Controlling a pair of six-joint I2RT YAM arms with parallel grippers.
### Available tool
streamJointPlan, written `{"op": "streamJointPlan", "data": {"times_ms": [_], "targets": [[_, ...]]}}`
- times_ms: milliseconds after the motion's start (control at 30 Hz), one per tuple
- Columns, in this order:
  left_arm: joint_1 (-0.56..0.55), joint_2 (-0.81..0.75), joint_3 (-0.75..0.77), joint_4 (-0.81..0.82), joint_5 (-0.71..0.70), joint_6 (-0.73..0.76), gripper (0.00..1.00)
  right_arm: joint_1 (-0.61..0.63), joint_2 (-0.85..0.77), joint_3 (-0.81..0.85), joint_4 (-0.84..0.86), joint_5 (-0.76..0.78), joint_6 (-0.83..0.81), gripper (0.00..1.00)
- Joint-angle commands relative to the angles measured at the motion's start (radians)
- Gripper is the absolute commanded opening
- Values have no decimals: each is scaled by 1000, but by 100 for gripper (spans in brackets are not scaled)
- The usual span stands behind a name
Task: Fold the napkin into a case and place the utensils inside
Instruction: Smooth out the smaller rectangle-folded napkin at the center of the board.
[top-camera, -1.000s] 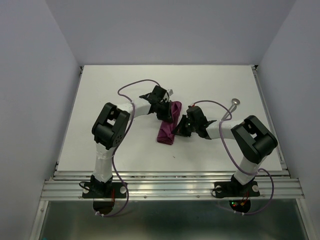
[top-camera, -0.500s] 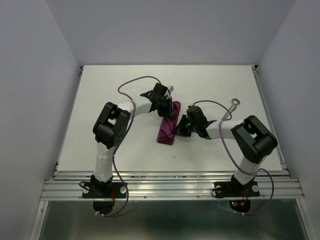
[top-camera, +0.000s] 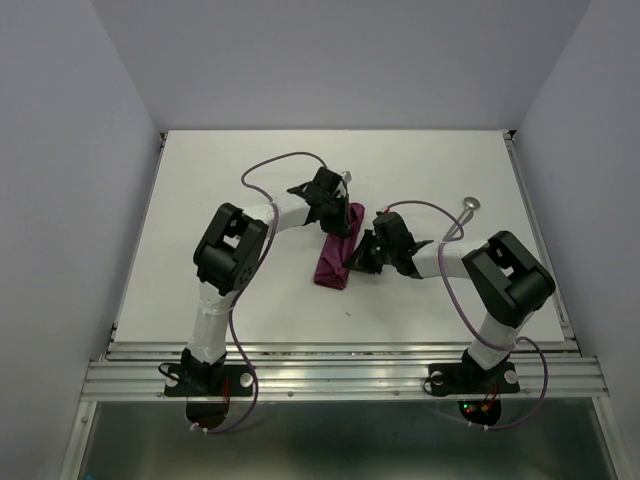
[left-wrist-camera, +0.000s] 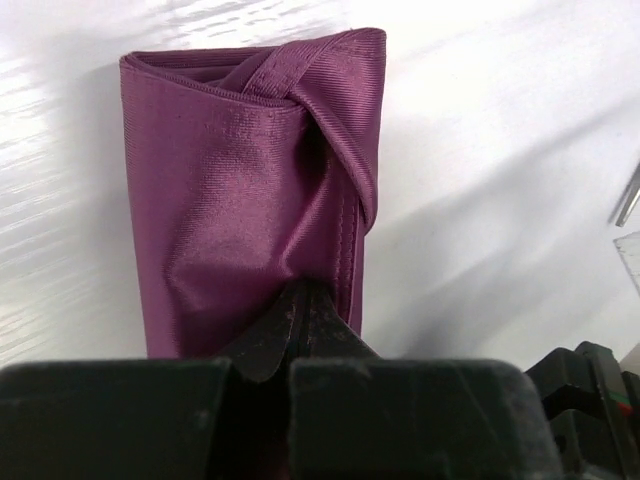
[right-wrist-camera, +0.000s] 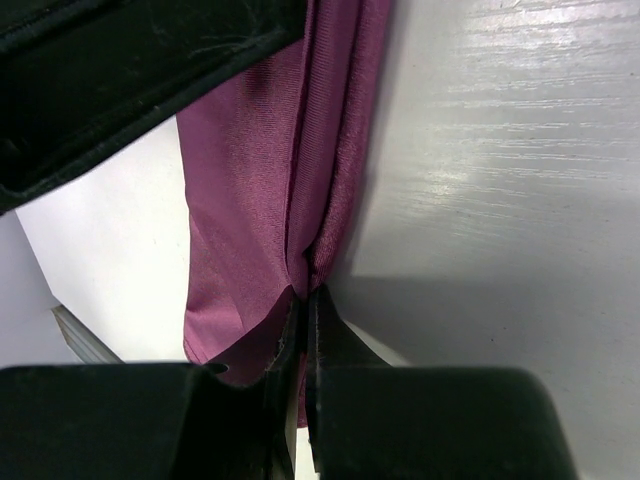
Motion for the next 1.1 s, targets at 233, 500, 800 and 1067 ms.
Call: {"op": "streamJointPlan", "data": {"times_ms": [233, 500, 800, 1067], "targets": [[-16, -5, 22, 66, 114, -26, 0, 8, -8, 18, -42, 4, -37, 1], [12, -47, 25, 62, 136, -10, 0, 8, -22, 5, -43, 11, -34, 1], [75, -99, 68, -32, 23, 30, 0, 8, -17, 8, -42, 9, -35, 1], [78, -24, 130, -17, 26, -1, 0, 8, -20, 13, -46, 7, -38, 1]]}}
